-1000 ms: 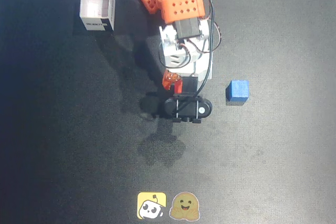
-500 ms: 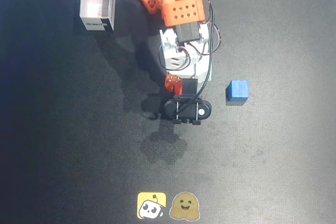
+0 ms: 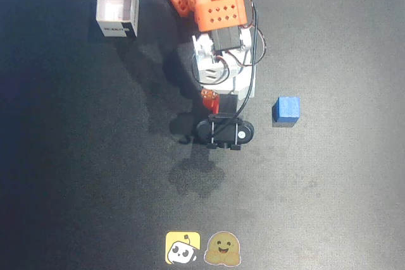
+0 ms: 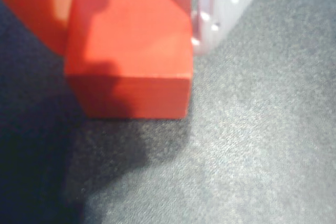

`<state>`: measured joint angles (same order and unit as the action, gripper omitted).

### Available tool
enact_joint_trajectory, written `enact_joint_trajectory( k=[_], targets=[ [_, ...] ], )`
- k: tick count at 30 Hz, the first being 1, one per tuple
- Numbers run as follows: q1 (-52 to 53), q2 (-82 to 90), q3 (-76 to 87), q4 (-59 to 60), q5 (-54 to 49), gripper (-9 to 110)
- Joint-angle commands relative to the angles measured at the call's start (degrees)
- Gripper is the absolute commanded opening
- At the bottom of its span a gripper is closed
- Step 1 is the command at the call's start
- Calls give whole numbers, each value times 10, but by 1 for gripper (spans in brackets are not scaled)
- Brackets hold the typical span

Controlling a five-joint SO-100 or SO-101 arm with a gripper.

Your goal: Put the red cube on top of the blue cube.

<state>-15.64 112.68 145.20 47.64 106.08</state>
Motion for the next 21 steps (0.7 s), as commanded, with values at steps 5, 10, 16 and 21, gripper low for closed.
enact_joint_trajectory(
  k=[5, 10, 16, 21],
  targets=[
    [0, 6, -11, 10, 1, 8],
    [8, 18, -49, 58, -25, 8],
    [10, 30, -99, 106, -33, 9],
    [9, 33, -158, 169, -33, 9]
  ],
)
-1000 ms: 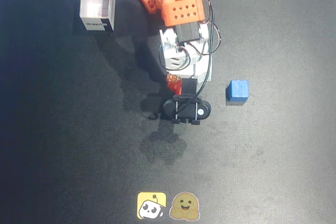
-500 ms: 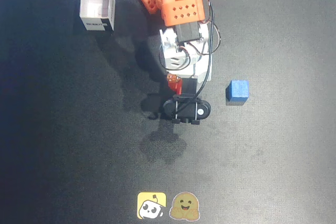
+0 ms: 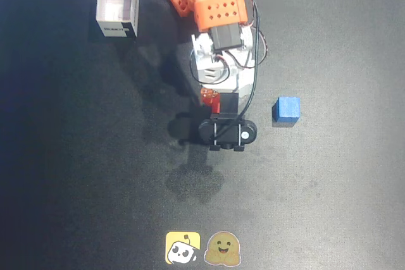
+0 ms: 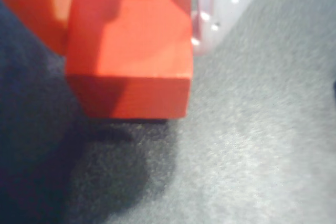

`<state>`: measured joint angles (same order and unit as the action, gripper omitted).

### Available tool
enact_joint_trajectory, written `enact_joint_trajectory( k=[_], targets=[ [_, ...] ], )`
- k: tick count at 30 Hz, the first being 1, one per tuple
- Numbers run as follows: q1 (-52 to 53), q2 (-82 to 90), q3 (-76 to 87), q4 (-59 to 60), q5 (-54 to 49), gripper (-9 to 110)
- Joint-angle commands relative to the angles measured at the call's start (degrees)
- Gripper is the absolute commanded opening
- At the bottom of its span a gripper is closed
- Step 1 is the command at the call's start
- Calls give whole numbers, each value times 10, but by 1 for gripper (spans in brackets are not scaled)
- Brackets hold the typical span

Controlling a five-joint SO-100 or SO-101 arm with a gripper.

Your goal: Put the red cube on top of the blue cube.

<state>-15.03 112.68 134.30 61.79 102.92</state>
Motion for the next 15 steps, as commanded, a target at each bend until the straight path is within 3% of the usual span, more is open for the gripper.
enact_joint_trajectory(
  k=[1, 15],
  targets=[
    [3, 33, -61, 40, -2, 9],
    [-25, 49, -200, 185, -3, 9]
  ],
)
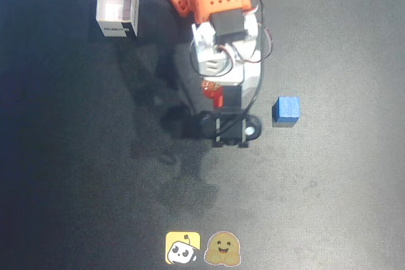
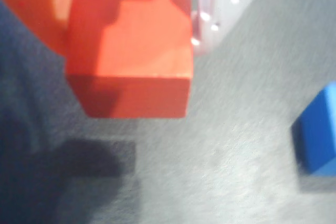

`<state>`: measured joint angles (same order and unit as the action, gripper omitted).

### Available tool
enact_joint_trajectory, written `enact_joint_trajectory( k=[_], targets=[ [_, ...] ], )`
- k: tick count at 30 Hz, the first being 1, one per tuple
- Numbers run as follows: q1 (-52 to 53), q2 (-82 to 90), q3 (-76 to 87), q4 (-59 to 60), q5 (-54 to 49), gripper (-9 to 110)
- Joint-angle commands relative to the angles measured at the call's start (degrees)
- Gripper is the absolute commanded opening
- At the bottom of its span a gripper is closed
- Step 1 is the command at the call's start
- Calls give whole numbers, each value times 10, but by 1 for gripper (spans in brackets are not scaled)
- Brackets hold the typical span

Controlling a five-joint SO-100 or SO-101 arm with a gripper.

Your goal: Put the red cube on top of the blue cube.

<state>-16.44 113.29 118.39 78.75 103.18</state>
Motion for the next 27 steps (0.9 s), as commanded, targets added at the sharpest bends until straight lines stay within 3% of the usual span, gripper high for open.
enact_joint_trajectory(
  k=[1, 27],
  targets=[
    [-18, 44, -46, 22, -1, 9],
    [-171, -2, -82, 13, 85, 9]
  ],
)
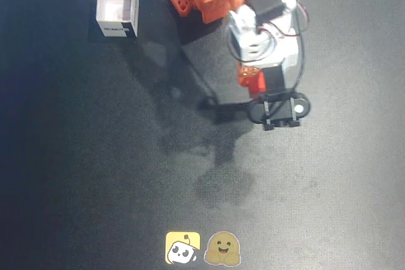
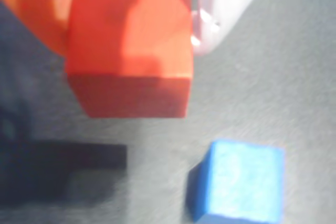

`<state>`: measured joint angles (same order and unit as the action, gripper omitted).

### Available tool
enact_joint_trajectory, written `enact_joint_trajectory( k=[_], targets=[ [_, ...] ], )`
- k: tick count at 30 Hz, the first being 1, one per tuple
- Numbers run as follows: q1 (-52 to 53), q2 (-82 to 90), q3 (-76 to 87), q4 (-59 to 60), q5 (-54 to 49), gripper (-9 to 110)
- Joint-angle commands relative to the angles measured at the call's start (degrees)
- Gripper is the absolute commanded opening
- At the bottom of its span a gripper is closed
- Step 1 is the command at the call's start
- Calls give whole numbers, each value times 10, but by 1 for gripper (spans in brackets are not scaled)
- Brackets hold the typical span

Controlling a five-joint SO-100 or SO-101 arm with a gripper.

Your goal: Put the red cube on top of the blue cube.

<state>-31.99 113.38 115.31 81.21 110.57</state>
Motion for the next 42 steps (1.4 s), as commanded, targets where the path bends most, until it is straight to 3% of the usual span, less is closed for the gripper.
enact_joint_trajectory(
  k=[1, 20, 42],
  targets=[
    [-22, -8, -54, -13, 16, 9],
    [-88, -127, -131, -47, 43, 9],
    [-83, -187, -141, -80, 47, 9]
  ],
)
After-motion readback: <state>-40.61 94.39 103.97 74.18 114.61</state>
